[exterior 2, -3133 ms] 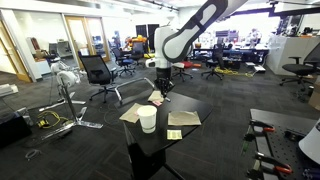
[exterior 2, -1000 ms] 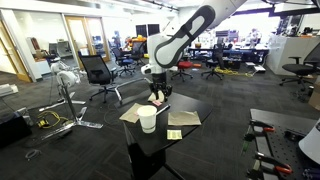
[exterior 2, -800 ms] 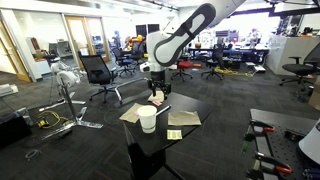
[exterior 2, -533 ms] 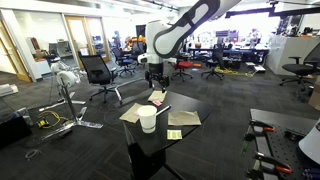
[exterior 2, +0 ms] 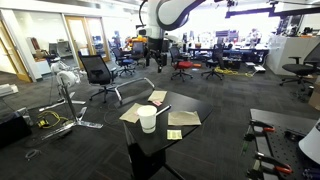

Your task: Remove the pen out of the cup and put it on the table

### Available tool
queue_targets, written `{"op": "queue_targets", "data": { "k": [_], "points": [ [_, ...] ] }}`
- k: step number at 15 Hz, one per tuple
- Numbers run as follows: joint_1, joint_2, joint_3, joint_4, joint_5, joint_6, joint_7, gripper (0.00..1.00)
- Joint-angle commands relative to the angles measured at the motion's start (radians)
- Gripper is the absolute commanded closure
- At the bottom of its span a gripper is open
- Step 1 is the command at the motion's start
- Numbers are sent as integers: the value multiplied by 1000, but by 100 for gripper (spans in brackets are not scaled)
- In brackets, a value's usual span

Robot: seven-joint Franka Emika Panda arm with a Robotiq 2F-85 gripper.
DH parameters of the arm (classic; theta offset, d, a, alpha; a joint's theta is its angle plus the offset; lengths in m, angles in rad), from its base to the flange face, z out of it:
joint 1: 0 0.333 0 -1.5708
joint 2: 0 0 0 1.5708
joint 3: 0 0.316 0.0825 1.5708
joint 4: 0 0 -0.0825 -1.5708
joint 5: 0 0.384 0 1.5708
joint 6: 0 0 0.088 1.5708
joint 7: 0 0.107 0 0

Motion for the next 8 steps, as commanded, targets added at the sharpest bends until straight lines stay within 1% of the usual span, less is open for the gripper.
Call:
{"op": "queue_targets", "data": {
  "k": [1,2,4,8],
  "points": [
    [1,-88,5,-45,33,-39,-3,0],
    [6,-35,-4,-4,15,-20,-2,0],
    [7,-57,-3,-9,21,-30,-2,0],
    [7,-62,-3,-21,23,-30,-2,0]
  ]
}}
